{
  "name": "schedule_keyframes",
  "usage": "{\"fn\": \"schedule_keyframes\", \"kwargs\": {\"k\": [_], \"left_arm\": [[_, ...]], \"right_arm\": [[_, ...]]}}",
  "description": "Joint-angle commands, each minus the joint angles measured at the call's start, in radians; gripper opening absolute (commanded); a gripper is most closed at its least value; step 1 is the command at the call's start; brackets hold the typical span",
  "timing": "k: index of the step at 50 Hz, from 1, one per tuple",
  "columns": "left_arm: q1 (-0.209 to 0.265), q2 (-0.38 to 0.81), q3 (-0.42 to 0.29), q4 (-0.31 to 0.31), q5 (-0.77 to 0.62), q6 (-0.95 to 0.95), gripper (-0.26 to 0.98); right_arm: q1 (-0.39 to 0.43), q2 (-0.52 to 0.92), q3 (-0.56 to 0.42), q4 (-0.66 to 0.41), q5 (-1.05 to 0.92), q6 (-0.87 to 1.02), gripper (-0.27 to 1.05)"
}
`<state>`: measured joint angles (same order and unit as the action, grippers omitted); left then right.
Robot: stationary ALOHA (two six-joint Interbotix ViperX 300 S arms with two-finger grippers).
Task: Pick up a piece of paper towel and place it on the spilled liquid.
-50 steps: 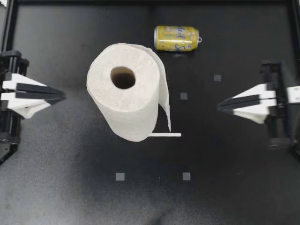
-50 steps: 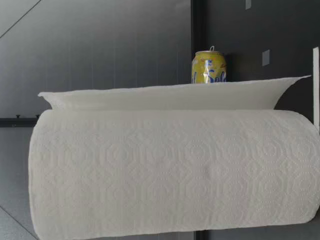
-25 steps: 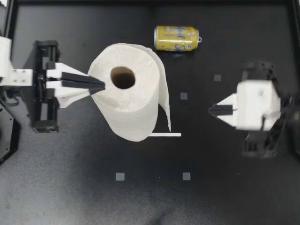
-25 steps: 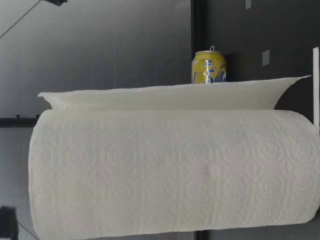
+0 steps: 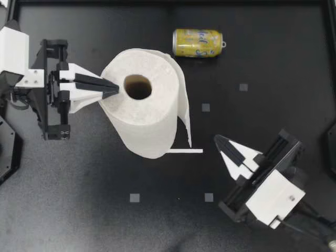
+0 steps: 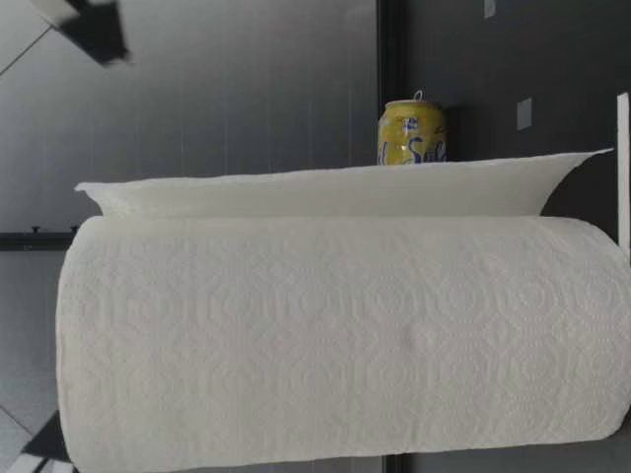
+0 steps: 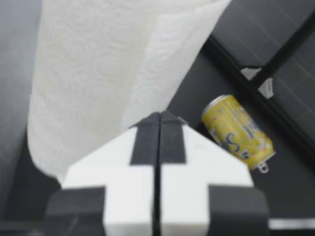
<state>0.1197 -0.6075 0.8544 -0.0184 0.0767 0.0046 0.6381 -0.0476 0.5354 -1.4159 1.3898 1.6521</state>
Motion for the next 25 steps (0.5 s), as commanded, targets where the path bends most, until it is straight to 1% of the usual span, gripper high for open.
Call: {"fn": "schedule_keyframes", "kwargs": {"k": [1, 5, 7, 10, 13, 14, 19, 21, 25], "left_arm": [[0.003, -0.009, -0.029, 0.000, 0.020, -0.002, 0.07], [0.006, -0.009, -0.034, 0.000, 0.054, -0.005, 0.07], [0.006, -0.008, -0.035, 0.000, 0.066, -0.008, 0.07], [0.006, -0.008, -0.035, 0.000, 0.077, -0.008, 0.07], [0.005, -0.006, -0.035, 0.000, 0.080, -0.011, 0.07], [0.006, -0.006, -0.035, 0.000, 0.080, -0.009, 0.07], [0.006, -0.005, -0.035, 0.000, 0.080, -0.011, 0.07], [0.006, -0.005, -0.035, 0.000, 0.081, -0.011, 0.07], [0.006, -0.005, -0.034, -0.002, 0.084, -0.012, 0.07]], "right_arm": [[0.005, 0.017, -0.032, -0.032, 0.035, 0.072, 0.06], [0.005, 0.034, -0.034, -0.049, 0.038, 0.130, 0.12], [0.005, 0.041, -0.035, -0.052, 0.040, 0.155, 0.17], [0.005, 0.048, -0.035, -0.058, 0.038, 0.195, 0.29], [0.002, 0.057, -0.035, -0.066, 0.038, 0.232, 0.43], [-0.002, 0.064, -0.035, -0.066, 0.038, 0.247, 0.50], [-0.023, 0.098, -0.043, -0.066, 0.037, 0.308, 0.72], [-0.034, 0.115, -0.049, -0.067, 0.037, 0.331, 0.77], [-0.046, 0.140, -0.063, -0.066, 0.037, 0.356, 0.77]]}}
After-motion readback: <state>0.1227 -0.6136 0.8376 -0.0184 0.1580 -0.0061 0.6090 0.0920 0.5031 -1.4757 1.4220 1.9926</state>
